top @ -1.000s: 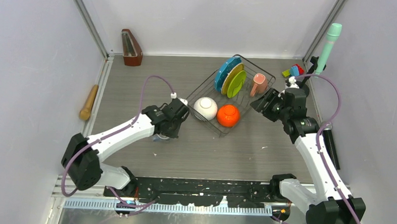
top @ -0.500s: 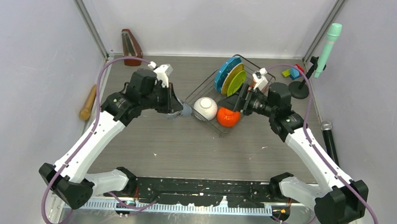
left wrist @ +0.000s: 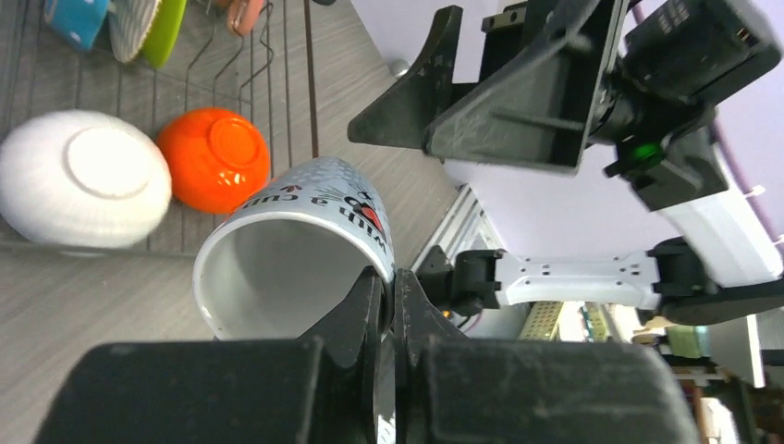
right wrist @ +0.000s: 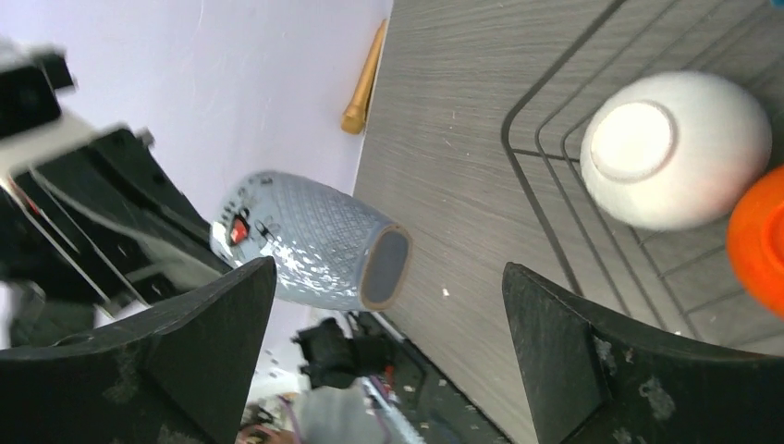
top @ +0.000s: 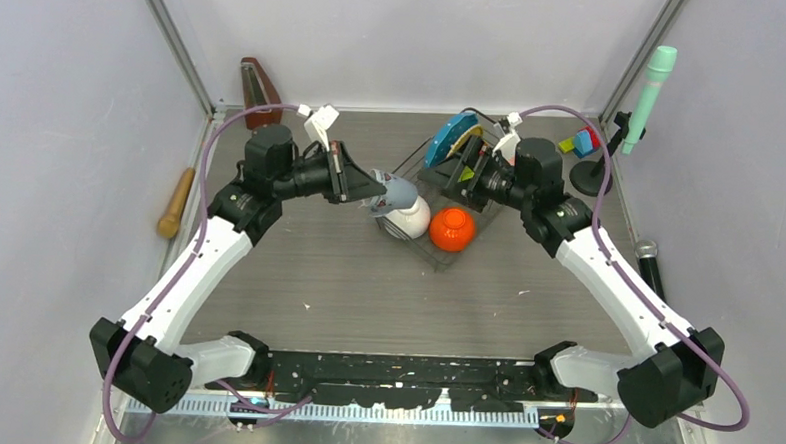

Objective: Load the mixed dishes into the dish rack

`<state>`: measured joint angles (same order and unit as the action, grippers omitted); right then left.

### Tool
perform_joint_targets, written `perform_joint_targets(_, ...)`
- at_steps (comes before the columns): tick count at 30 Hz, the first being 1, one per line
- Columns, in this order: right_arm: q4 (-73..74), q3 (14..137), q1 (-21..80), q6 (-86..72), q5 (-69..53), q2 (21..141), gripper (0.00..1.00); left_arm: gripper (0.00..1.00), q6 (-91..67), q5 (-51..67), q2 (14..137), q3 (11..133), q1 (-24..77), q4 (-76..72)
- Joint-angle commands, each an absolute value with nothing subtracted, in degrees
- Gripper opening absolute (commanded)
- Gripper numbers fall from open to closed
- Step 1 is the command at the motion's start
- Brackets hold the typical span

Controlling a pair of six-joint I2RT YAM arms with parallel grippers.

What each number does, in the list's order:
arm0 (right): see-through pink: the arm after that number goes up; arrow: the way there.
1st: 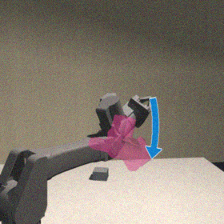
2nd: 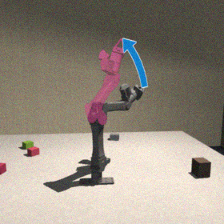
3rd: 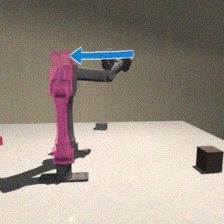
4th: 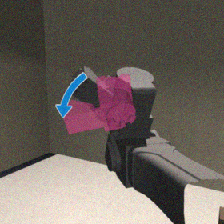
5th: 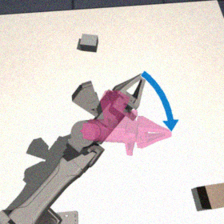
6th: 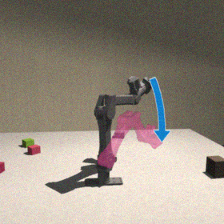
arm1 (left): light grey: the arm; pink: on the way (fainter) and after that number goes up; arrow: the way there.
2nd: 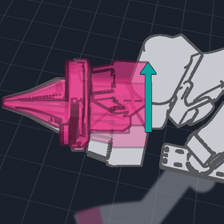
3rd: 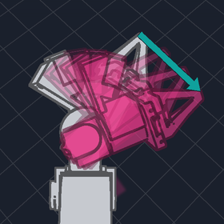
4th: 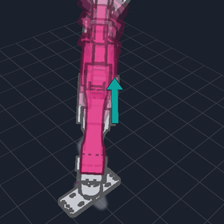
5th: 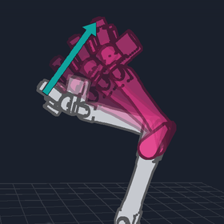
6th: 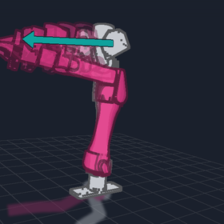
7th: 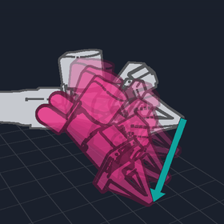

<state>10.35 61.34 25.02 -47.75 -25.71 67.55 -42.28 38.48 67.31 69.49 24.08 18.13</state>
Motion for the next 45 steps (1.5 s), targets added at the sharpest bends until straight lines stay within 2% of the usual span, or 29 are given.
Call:
perform_joint_targets(1, 21.8, 68.0, 24.8, -62.6, -20.1, 67.9, 1.0, 0.0, -35.0, 40.1, 63.8, 64.5, 23.7, -1.2)
perform_joint_targets(4, 22.4, 68.5, 23.9, -67.5, -22.4, 67.7, 1.0, 0.0, -30.0, 39.5, 61.8, 58.0, 23.7, -15.1)
perform_joint_targets(7, 22.1, 68.3, 21.6, -75.5, -28.0, 69.3, 1.0, 0.0, -24.4, 45.6, 62.0, 53.4, 23.7, -30.8)
perform_joint_targets(10, 21.8, 68.1, 20.4, -81.2, -33.9, 71.2, 1.0, 0.0, -19.1, 49.6, 63.9, 56.0, 23.8, -29.4)
perform_joint_targets(17, 20.6, 68.3, 20.3, -88.7, -36.3, 72.8, 1.0, 0.0, -8.0, 58.2, 65.1, 55.9, 23.8, -33.3)
perform_joint_targets(24, 13.8, 65.0, 20.2, -97.1, -36.4, 71.8, 1.0, 0.0, -6.5, 57.7, 66.4, 55.5, 23.8, -33.6)
perform_joint_targets(27, 12.3, 65.4, 20.1, -95.4, -35.0, 71.4, 1.0, 0.0, -13.7, 54.6, 67.8, 55.2, 23.8, -38.6)
perform_joint_targets(30, 14.2, 66.9, 19.1, -88.5, -31.6, 70.5, 1.0, 0.0, -25.6, 45.8, 69.0, 55.0, 23.8, -42.3)
perform_joint_targets(35, 20.9, 69.0, 14.7, -66.6, -25.4, 67.2, 1.0, 0.0, -38.1, 37.1, 69.6, 57.6, 23.8, -35.0)
perform_joint_targets(38, 20.8, 68.6, 14.2, -56.4, -23.9, 65.8, 1.0, 0.0, -40.2, 38.3, 69.9, 57.4, 23.8, -36.5)
perform_joint_targets(42, 21.0, 69.4, 14.2, -61.4, -25.9, 67.2, 1.0, 0.0, -34.1, 44.5, 69.9, 54.3, 23.8, -47.4)
perform_joint_targets(45, 19.9, 70.4, 14.2, -69.0, -32.4, 70.0, 1.0, 0.0, -28.1, 49.0, 70.6, 53.9, 23.8, -48.6)
